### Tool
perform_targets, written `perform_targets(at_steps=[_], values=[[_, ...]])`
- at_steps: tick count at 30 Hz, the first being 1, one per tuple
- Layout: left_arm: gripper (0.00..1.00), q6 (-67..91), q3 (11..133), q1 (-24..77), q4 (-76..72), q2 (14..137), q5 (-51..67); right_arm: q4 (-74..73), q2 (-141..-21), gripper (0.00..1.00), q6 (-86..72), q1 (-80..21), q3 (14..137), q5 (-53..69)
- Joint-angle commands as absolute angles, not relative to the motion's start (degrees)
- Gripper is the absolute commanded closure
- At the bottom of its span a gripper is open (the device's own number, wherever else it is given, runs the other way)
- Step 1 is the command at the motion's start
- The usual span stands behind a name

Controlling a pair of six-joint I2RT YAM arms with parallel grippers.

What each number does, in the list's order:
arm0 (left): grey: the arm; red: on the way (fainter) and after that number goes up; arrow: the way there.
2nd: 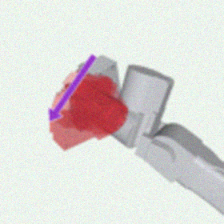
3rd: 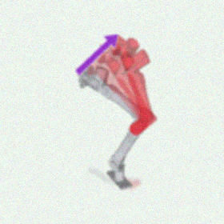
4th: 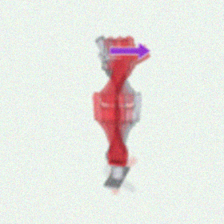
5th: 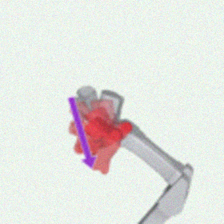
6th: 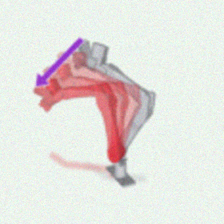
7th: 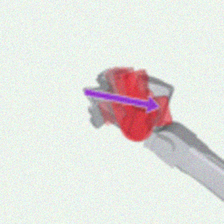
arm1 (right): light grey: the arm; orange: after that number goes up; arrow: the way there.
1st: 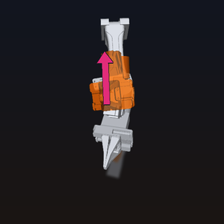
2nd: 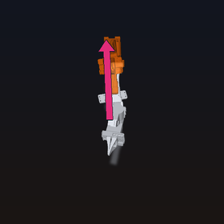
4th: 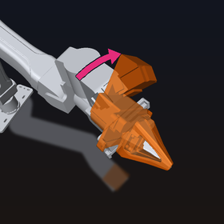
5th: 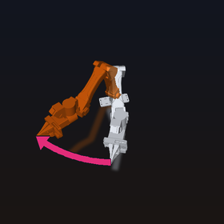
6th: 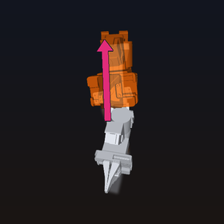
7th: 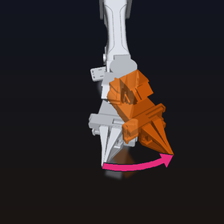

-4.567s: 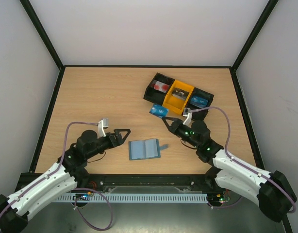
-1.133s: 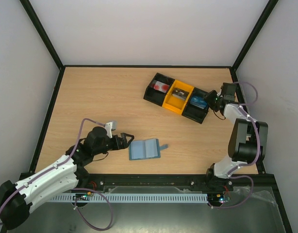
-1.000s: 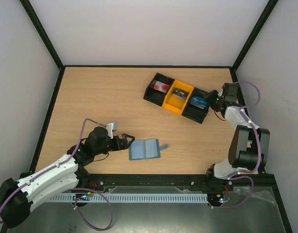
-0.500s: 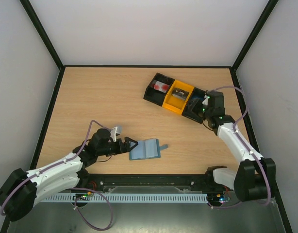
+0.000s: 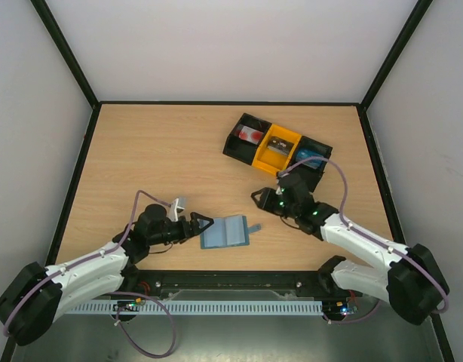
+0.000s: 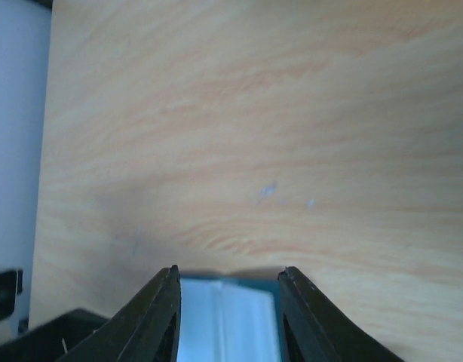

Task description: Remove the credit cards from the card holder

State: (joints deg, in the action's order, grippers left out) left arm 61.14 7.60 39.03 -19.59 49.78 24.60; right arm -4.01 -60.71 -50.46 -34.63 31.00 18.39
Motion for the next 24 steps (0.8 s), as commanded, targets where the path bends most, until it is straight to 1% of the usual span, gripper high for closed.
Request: perform_targets(at_steps=[1,6,10,18,24], values=[[0.00,64.8,5.2,38.4,-26.4,48.8,26.1,3.9,-63.6,0.65,-57.2,-43.4,28.5,12.8],[0.00,66.2,4.4,38.3,-26.4,46.6,25.9,8.3,-69.8,0.66,-60.3,-53.4,30.1,8.8],[0.00,66.2,4.4,38.1,-22.5,43.6,24.2,10.5,-75.9,0.66,-61.3,-58.3,31.6,7.2],[0.00,65.5,4.4,37.5,-16.8,39.0,23.1,14.3,-84.3,0.66,-62.8,-62.4,32.8,7.2],[0.00,65.4,3.9,37.5,-18.5,40.3,24.1,16.2,-88.6,0.66,-63.0,-63.1,32.5,7.5]])
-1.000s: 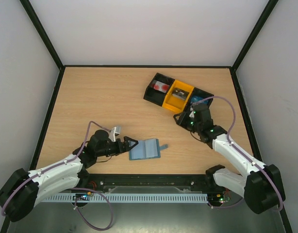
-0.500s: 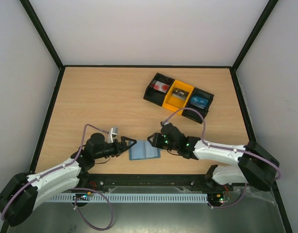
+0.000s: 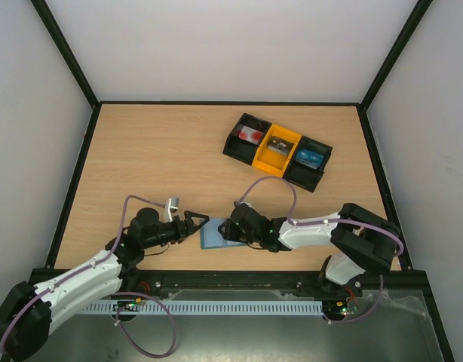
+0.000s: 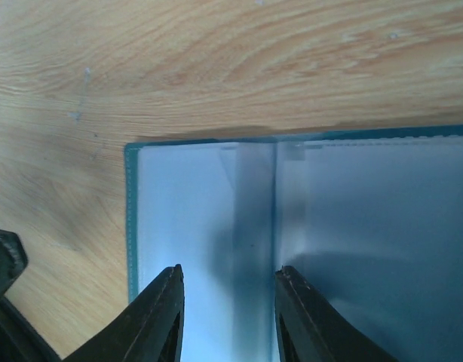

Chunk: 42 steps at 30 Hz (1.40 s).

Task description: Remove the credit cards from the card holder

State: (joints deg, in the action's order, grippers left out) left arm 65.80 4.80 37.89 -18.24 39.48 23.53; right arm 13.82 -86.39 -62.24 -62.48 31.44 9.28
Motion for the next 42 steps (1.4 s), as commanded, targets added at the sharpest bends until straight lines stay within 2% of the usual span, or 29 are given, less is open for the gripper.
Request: perform_targets(at_steps=[1,14,29,39,42], values=[[0.00,65.5,3.8,37.5,-19.3,40.9,24.4,16.1,-89.0,0.67,-63.0,-63.1,32.3,7.1],[0.00,67.5,2.9,37.5,-32.4,49.4,25.6,23.0,-91.0,0.88,-65.0,-63.2,26.2,6.4],[0.00,65.2,3.9,37.5,-39.4,61.4,24.7,27.5,-92.3,0.89,-66.4,-63.2,24.2,8.1],[0.00,64.9,4.8,37.5,-49.9,73.1,29.1,29.3,-92.7,0.89,-66.2,-63.2,22.7,8.2],[0.08,66.3,3.7,37.5,-56.1,75.9,31.5,32.4,-93.5,0.89,-67.0,-63.2,21.6,8.7]])
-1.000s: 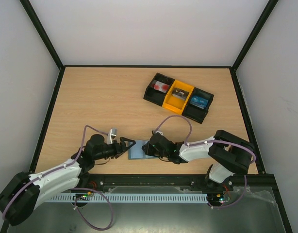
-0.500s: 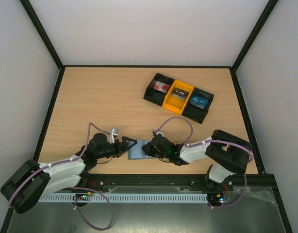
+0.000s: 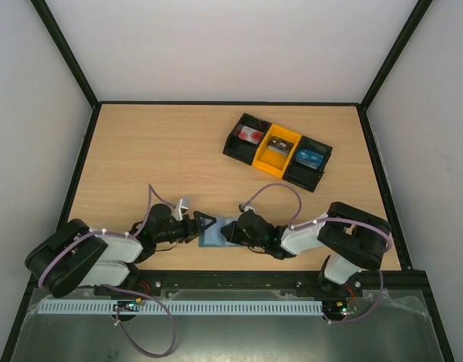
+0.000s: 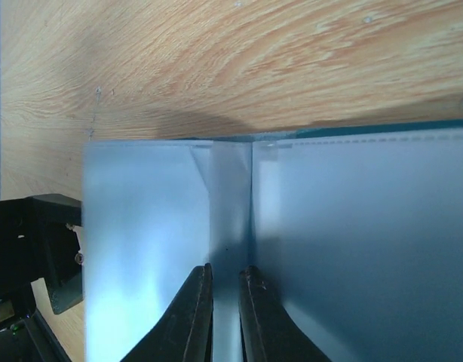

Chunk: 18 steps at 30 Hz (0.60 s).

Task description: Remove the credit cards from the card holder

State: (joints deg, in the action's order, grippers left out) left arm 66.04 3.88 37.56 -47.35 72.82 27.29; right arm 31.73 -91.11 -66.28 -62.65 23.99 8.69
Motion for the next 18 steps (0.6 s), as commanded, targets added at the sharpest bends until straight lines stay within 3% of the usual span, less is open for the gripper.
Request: perform_targets(at_steps=[1,7,11,16,18], values=[[0.12,66.5,3.6,37.5,-56.6,76.1,31.8,33.4,-93.7,0.89,-67.3,-63.2,21.2,8.8],[0.48,66.5,3.6,37.6,-55.4,73.9,32.2,37.6,-95.6,0.94,-68.3,-63.2,19.9,9.6],[0.64,65.2,4.3,37.7,-51.6,72.1,31.0,39.9,-96.4,0.95,-69.2,-63.2,19.5,10.2],[0.65,64.2,5.0,37.9,-50.2,73.2,30.8,40.8,-96.7,0.96,-69.3,-63.2,19.2,10.4],[0.54,64.3,5.2,37.9,-50.0,73.8,30.8,41.0,-96.6,0.96,-69.5,-63.2,19.1,10.3]])
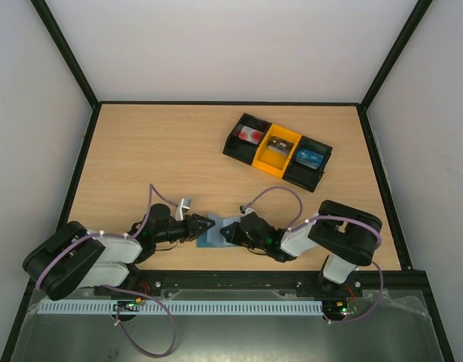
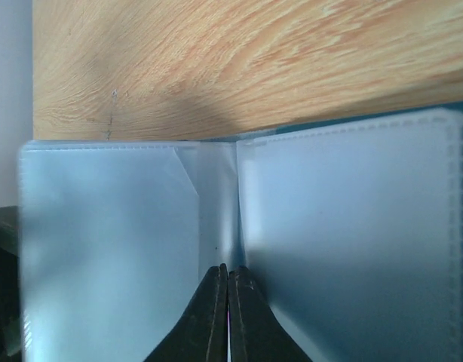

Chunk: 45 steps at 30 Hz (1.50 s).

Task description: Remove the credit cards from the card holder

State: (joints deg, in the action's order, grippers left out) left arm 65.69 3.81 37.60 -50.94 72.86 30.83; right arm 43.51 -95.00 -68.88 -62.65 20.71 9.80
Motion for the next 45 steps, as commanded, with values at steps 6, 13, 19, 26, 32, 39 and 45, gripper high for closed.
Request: perform_targets(at_steps=[6,13,19,26,32,39,45], values=[[0.62,64.0,5.8,37.9,-49.9,74.8,31.7,40.5,-96.4,0.97,-69.1,-63.2,19.3,10.3],[0.97,63.6,6.2,37.9,-49.7,75.0,31.5,40.8,-97.0,0.97,-68.8,-63.2,19.6,10.3],[0.97,64.0,5.6,37.9,-52.3,75.0,32.4,41.5,-96.9,0.97,-68.9,-63.2,19.3,10.3],[0.97,65.5,4.9,37.9,-55.4,79.2,31.4,43.1,-96.9,0.97,-69.6,-63.2,18.6,10.3],[0.97,65.5,5.7,38.3,-55.9,84.5,30.0,43.9,-97.0,0.98,-70.0,-63.3,18.7,10.6],[0.97,65.6,5.5,38.7,-56.3,85.8,29.6,43.8,-96.4,0.98,-70.0,-63.3,18.4,10.6],[0.97,61.4,7.4,38.5,-44.9,79.2,26.2,43.4,-95.0,0.98,-69.4,-63.2,18.3,10.5]])
